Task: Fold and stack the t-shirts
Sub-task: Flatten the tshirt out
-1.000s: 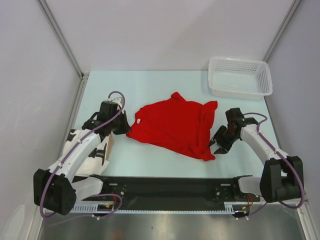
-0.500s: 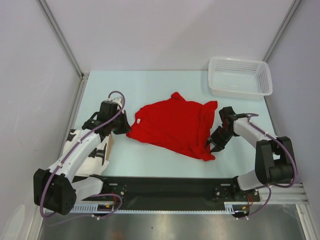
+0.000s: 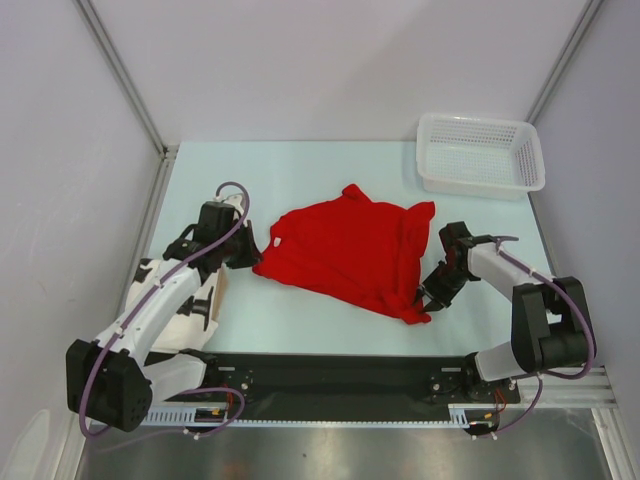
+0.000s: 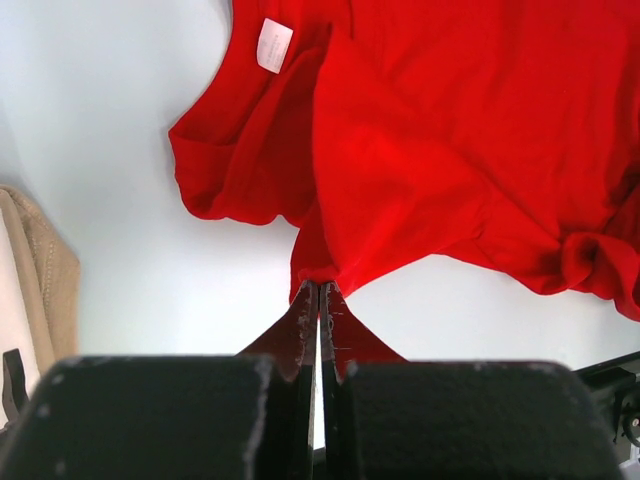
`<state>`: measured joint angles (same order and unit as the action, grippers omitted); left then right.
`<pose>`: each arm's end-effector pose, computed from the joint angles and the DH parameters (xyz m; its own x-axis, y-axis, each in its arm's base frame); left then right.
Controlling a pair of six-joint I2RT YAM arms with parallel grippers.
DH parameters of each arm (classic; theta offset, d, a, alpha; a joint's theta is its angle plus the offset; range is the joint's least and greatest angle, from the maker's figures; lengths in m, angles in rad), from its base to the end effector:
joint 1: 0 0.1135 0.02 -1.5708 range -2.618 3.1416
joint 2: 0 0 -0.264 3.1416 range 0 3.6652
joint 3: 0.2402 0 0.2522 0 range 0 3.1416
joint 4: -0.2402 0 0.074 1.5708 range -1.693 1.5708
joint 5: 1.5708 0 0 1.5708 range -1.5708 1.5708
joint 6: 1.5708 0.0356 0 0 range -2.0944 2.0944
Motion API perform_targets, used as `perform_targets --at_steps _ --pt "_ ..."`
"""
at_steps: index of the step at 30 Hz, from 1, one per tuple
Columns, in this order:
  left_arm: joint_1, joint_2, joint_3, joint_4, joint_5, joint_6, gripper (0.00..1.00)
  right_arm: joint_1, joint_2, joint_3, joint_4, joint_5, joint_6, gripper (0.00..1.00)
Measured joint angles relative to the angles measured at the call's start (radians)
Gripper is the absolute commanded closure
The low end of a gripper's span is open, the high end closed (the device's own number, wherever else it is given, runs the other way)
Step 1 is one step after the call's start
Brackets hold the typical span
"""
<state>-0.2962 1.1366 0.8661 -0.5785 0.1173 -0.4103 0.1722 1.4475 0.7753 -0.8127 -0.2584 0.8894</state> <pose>0.2219 -0.0721 0.2633 -0.8035 -0.1690 -0.5709 0.0473 0.9377 -0.3441 0.2210 0.0477 0.1619 -0.7637 0.6294 0.1437 0.6444 0.7302 0.2270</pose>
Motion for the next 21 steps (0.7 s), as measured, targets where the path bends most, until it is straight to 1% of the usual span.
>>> perform_targets --at_steps 3,5,6,7,8,9,10,13,16,21 --pt "0.000 0.000 0.000 0.000 0.000 0.000 1.00 -0.001 -0.005 -0.011 0.003 0.000 0.001 0.72" --pt "0.000 0.000 0.000 0.000 0.000 0.000 1.00 -0.002 -0.005 -0.020 0.011 0.001 0.001 0.78" --pt "0.000 0.000 0.000 0.000 0.000 0.000 1.00 -0.004 -0.005 -0.026 0.016 0.005 0.001 0.81" --pt "0.000 0.000 0.000 0.000 0.000 0.000 1.00 -0.006 -0.004 -0.027 0.018 0.007 0.001 0.90" --pt "0.000 0.000 0.000 -0.001 0.000 0.000 1.00 -0.010 -0.004 -0.029 0.019 0.009 0.000 0.91" --pt "0.000 -0.001 0.000 -0.001 0.000 0.000 1.00 -0.013 -0.004 -0.029 0.021 0.011 0.003 0.97" --pt "0.000 -0.002 0.000 -0.001 0.000 0.000 1.00 -0.015 -0.004 -0.029 0.021 0.012 0.003 1.00" --pt "0.000 -0.007 0.008 -0.013 -0.003 -0.001 1.00 -0.020 -0.015 -0.029 0.013 0.031 -0.001 1.00" --pt "0.000 -0.012 0.037 -0.025 -0.010 -0.008 1.00 -0.031 -0.059 -0.015 -0.022 0.064 -0.017 1.00" --pt "0.000 -0.018 0.128 -0.036 -0.016 -0.012 1.00 -0.047 -0.150 0.098 -0.088 0.150 -0.085 1.00"
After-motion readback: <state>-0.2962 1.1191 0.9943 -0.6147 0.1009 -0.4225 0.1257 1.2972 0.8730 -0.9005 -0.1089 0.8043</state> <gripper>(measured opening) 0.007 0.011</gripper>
